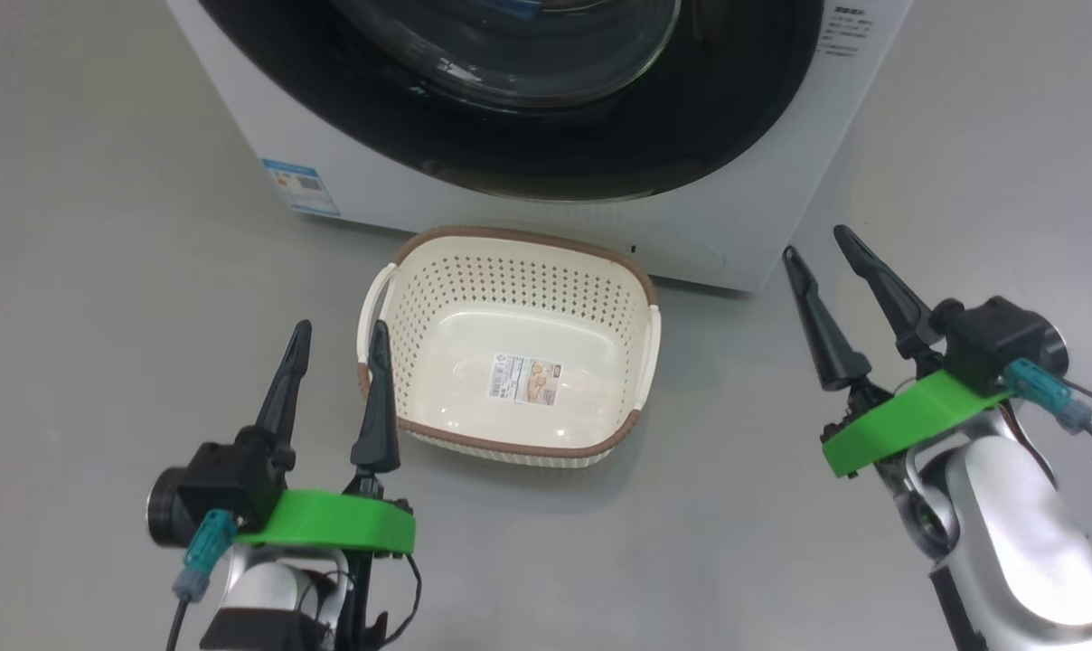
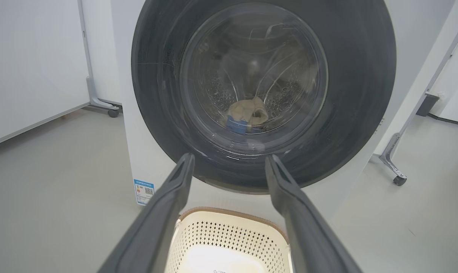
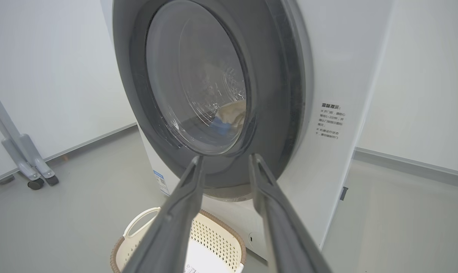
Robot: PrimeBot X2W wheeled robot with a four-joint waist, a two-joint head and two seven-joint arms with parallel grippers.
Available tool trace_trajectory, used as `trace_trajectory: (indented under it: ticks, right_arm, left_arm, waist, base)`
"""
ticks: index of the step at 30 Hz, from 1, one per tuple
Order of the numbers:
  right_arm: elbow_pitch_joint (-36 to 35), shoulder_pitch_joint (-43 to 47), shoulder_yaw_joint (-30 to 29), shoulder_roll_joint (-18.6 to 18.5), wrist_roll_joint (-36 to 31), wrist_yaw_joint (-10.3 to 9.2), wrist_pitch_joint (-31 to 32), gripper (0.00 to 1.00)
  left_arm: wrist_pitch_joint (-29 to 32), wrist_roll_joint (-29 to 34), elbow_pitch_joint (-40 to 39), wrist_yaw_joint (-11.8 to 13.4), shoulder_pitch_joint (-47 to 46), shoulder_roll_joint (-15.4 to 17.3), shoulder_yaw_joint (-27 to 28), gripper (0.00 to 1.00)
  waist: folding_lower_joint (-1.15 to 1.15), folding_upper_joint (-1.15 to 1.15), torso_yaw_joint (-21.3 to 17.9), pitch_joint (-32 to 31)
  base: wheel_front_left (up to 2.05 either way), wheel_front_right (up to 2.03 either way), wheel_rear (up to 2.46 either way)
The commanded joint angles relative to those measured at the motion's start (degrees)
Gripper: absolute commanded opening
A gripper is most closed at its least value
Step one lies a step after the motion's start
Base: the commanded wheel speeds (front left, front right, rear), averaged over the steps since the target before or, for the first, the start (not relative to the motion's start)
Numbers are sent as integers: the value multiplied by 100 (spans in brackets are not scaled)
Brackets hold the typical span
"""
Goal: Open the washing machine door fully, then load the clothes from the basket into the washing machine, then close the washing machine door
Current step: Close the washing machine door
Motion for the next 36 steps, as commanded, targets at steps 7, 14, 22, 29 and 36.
trace_trajectory:
  ticks: [7,14,22,29,36]
  right_arm:
    - [-653,503,-68,217,-142,18,-38,100]
    - [-960,1086,-399,288,-129,18,53,100]
    - [-1528,1689,-709,300,82,18,267,100]
    - [-1908,2116,-904,301,242,18,407,100]
    - [-2088,2374,-991,301,315,18,511,100]
  left_arm:
    - [-37,62,25,-114,32,93,318,100]
    - [-37,78,133,-114,185,100,388,100]
    - [-37,63,149,-85,393,136,465,100]
    - [-37,54,167,-60,509,160,476,100]
    - [-37,40,180,-38,605,180,443,100]
  waist:
    - [1,0,-590,-385]
    - [1,0,-874,-617]
    - [1,0,-1046,-790]
    - [1,0,-1110,-889]
    - [1,0,-1177,-982]
  base:
    - [0,0,0]
    - [0,0,0]
    - [0,0,0]
    - [0,0,0]
    - [0,0,0]
